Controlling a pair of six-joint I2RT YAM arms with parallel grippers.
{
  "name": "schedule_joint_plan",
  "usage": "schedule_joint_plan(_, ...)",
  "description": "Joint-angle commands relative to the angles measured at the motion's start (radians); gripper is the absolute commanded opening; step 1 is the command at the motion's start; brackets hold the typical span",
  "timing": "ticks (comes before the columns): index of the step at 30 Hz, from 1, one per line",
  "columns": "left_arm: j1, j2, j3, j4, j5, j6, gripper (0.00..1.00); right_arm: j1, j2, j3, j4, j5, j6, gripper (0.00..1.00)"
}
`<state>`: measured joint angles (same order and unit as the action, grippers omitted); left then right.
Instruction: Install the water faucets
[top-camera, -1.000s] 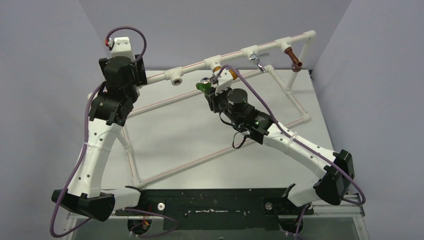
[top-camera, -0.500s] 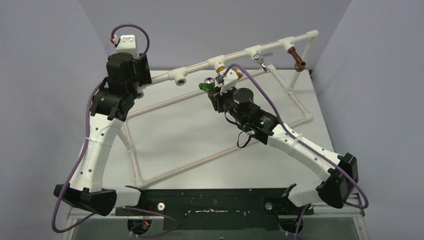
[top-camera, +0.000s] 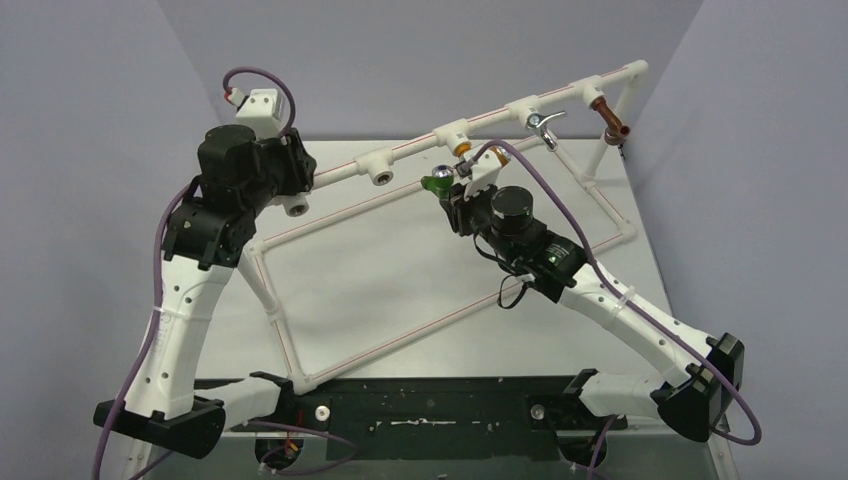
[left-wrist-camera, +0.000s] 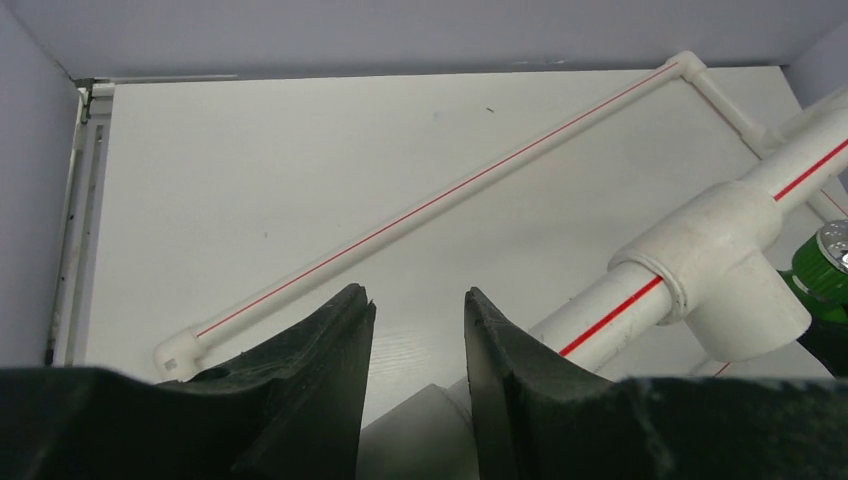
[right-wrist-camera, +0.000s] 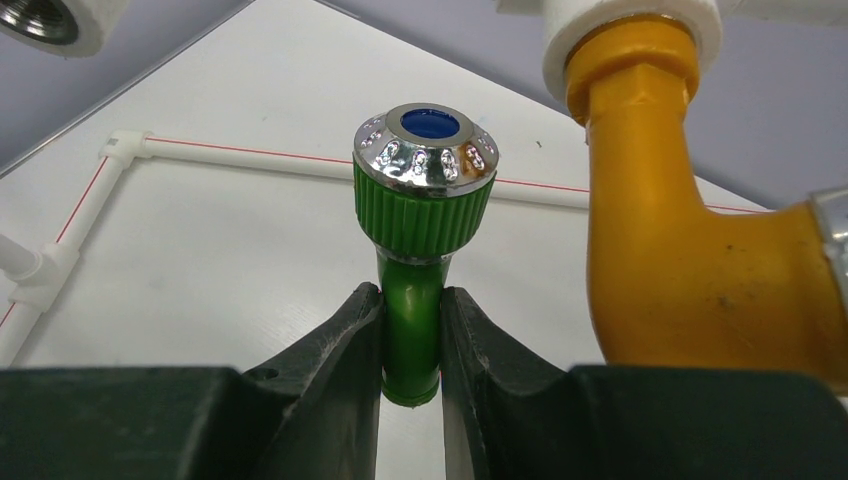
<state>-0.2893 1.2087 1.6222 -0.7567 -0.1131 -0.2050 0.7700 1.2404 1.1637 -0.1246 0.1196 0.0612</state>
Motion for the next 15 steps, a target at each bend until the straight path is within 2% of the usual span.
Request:
schedule_joint_plan(1, 0.01, -0.082, -0.066, -0.239, 0.041, 0.026, 0.35, -0.136, -0.072, -0.017, 0.031, 0.269, -0.006, 0.0)
schedule_joint_plan(6, 0.01, -0.111, -0.079, -0.237, 0.04, 0.019, 0.36, -0.136, -0.097, -0.018, -0.005, 0.192, 0.005, 0.0)
schedule_joint_plan(9, 0.011, -0.132, -0.097, -0.2, -0.026, 0.019, 0.49, -0.135, -0.129, -0.043, 0.011, 0.099, 0.013, 0.0)
schedule_joint_plan(15, 0.012, -0.152, -0.106, -0.068, -0.158, 0.001, 0.63, -0.09, -0.163, -0.077, 0.028, -0.068, 0.0, 0.0)
